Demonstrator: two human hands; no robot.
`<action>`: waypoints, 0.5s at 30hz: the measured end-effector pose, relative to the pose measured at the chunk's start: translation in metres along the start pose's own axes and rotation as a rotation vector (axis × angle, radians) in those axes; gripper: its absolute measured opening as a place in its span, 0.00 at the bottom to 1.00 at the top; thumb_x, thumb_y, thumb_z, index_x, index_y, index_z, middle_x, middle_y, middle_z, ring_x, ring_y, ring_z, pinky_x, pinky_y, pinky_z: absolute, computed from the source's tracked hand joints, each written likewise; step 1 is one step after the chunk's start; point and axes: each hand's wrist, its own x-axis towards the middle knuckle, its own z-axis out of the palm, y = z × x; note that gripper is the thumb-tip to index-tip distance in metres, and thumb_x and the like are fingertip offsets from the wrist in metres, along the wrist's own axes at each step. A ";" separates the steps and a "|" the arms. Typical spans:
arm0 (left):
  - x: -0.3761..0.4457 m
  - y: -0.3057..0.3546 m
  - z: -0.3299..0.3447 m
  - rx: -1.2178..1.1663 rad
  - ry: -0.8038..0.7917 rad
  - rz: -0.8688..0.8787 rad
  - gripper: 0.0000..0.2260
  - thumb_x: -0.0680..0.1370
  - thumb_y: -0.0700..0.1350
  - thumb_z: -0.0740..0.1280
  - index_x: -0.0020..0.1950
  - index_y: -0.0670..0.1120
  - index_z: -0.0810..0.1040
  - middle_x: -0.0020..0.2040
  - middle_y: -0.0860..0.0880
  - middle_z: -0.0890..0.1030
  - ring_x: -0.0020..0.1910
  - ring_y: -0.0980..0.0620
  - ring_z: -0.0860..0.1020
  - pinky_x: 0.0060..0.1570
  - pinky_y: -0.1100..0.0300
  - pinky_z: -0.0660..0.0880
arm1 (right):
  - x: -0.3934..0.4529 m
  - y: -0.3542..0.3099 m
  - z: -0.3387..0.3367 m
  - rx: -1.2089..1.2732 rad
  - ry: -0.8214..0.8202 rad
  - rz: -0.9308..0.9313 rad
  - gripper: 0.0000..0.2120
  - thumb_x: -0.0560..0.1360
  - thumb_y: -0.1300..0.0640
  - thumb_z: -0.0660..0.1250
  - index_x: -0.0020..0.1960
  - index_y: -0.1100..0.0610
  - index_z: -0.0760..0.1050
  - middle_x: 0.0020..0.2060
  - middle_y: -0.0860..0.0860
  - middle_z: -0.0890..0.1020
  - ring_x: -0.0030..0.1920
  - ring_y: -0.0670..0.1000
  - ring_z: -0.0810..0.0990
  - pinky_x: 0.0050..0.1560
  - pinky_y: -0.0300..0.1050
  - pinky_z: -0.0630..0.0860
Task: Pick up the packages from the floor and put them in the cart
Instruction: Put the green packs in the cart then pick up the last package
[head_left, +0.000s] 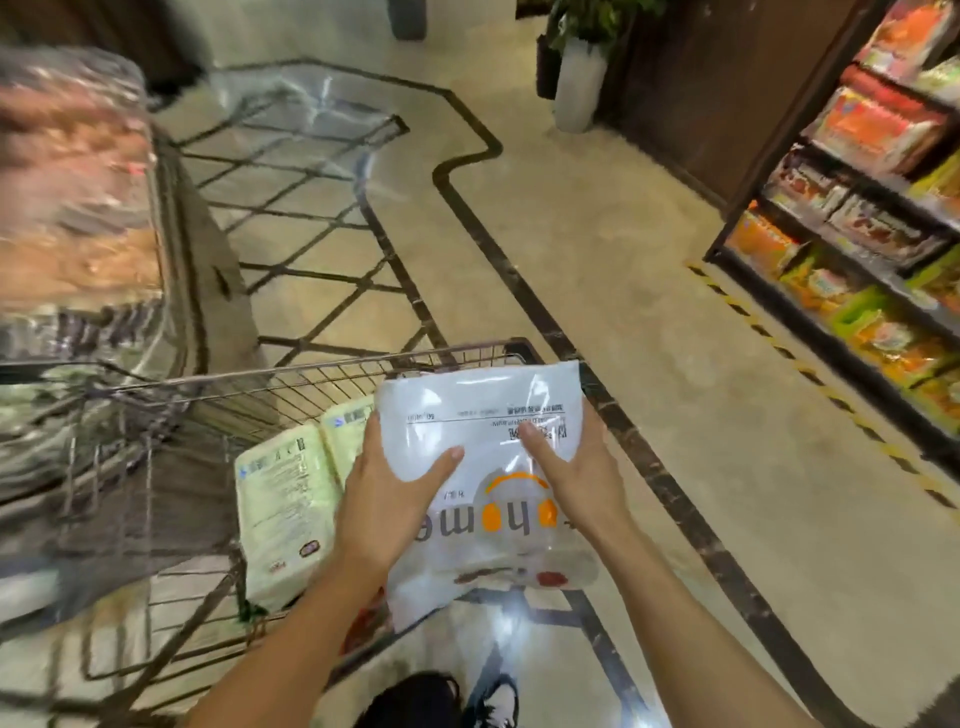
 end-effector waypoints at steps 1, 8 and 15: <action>0.004 -0.009 -0.001 -0.010 0.025 -0.044 0.44 0.68 0.69 0.75 0.80 0.63 0.59 0.70 0.54 0.77 0.66 0.47 0.77 0.64 0.48 0.75 | 0.008 0.001 0.010 -0.004 -0.047 0.002 0.32 0.74 0.36 0.73 0.74 0.40 0.66 0.60 0.37 0.79 0.60 0.43 0.80 0.58 0.46 0.76; 0.044 -0.064 -0.028 -0.064 0.151 -0.206 0.39 0.72 0.63 0.75 0.79 0.56 0.64 0.62 0.55 0.79 0.57 0.50 0.79 0.46 0.59 0.73 | 0.061 -0.001 0.098 -0.077 -0.271 0.016 0.33 0.72 0.32 0.72 0.71 0.40 0.66 0.56 0.39 0.81 0.55 0.44 0.83 0.49 0.44 0.79; 0.085 -0.127 -0.086 -0.047 0.180 -0.353 0.43 0.68 0.67 0.75 0.78 0.54 0.66 0.59 0.52 0.81 0.53 0.50 0.79 0.44 0.58 0.73 | 0.076 -0.013 0.194 -0.160 -0.474 0.074 0.50 0.68 0.24 0.67 0.81 0.47 0.55 0.66 0.50 0.78 0.63 0.53 0.80 0.63 0.49 0.78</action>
